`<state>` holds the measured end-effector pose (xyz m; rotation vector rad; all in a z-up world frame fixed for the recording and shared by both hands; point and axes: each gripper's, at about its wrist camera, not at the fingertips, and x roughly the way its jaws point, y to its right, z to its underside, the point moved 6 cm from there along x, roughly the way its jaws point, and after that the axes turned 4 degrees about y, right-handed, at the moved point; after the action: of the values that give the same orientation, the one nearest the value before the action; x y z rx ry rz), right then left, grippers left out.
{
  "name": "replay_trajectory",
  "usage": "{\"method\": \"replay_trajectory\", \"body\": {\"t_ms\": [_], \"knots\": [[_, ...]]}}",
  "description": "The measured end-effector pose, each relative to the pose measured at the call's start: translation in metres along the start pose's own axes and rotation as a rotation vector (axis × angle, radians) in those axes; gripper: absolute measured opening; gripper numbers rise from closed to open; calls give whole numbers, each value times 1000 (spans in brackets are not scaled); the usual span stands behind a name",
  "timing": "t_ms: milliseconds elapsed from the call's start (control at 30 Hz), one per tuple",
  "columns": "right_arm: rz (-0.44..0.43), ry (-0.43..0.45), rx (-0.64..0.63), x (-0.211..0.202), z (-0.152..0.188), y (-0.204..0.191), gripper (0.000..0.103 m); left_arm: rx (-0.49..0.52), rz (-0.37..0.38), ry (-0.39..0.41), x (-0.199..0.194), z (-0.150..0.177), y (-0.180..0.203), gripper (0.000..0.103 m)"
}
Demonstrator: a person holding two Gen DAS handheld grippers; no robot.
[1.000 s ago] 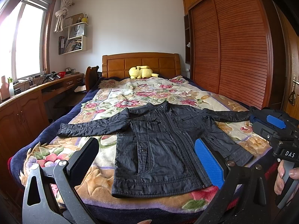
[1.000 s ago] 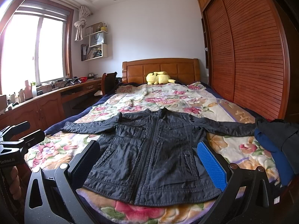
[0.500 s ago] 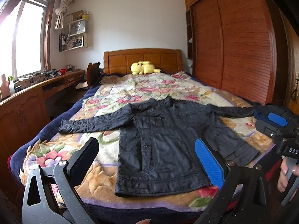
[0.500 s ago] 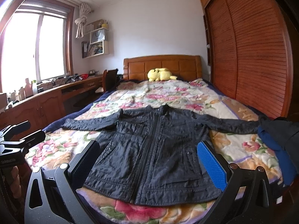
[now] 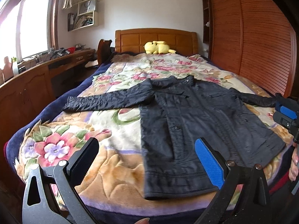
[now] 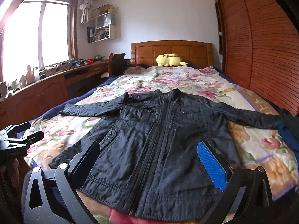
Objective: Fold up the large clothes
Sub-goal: 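Move the left gripper to the black jacket's sleeve cuff and grasp it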
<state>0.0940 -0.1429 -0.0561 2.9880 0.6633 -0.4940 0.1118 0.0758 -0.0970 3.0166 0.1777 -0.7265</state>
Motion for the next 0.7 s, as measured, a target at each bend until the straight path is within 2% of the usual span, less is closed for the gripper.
{"method": "replay_trajectory", "body": {"t_ms": [233, 700], "knots": [[-61, -40, -21, 54, 5, -6, 103, 0, -29, -37, 34, 11, -35, 103], [-238, -130, -149, 176, -8, -53, 103, -88, -101, -143, 106, 21, -123, 103]]}}
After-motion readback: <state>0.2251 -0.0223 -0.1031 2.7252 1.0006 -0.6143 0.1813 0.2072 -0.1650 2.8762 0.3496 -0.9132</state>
